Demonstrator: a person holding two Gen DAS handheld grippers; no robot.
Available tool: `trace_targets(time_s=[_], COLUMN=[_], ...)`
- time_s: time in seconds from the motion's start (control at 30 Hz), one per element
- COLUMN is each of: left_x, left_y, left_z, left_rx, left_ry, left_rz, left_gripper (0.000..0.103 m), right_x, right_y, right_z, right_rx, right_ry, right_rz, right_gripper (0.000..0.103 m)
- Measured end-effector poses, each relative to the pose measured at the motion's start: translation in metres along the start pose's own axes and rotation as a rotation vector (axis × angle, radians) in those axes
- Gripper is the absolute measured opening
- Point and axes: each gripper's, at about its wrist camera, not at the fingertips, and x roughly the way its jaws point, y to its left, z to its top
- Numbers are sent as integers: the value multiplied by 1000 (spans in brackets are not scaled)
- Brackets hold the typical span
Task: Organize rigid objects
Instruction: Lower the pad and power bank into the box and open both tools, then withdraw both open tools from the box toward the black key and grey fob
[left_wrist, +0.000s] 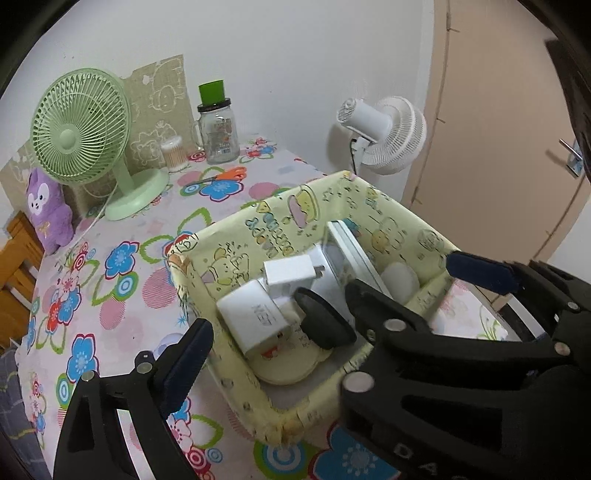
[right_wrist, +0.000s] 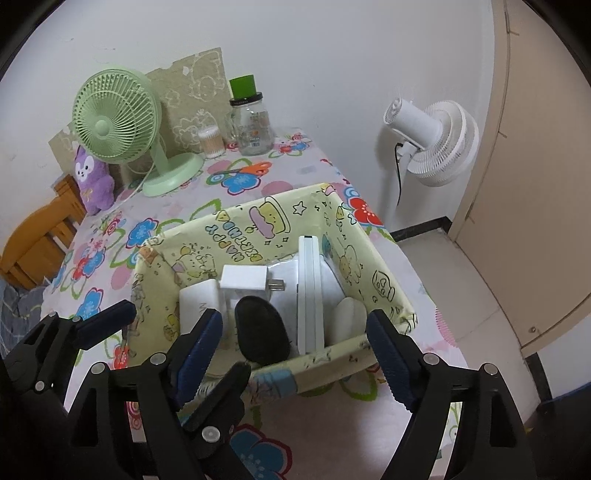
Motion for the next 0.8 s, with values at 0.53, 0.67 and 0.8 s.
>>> trace_targets(time_s=[0.53, 0.67, 0.8], left_x=[-36, -43, -51], left_y=[8, 12, 19], left_z=[-22, -28, -36], left_rx=[-1, -4, -10], left_ry=[-52, -59, -67], left_rz=[32, 44, 53], left_gripper=[96, 96, 96], right_x=[-31, -38, -44], right_y=[23, 32, 41], right_z=[-18, -24, -30], right_rx=[-30, -46, -61], right_ry=[-51, -66, -76], right_rz=[-13, -18, -22], right_gripper=[83, 83, 83])
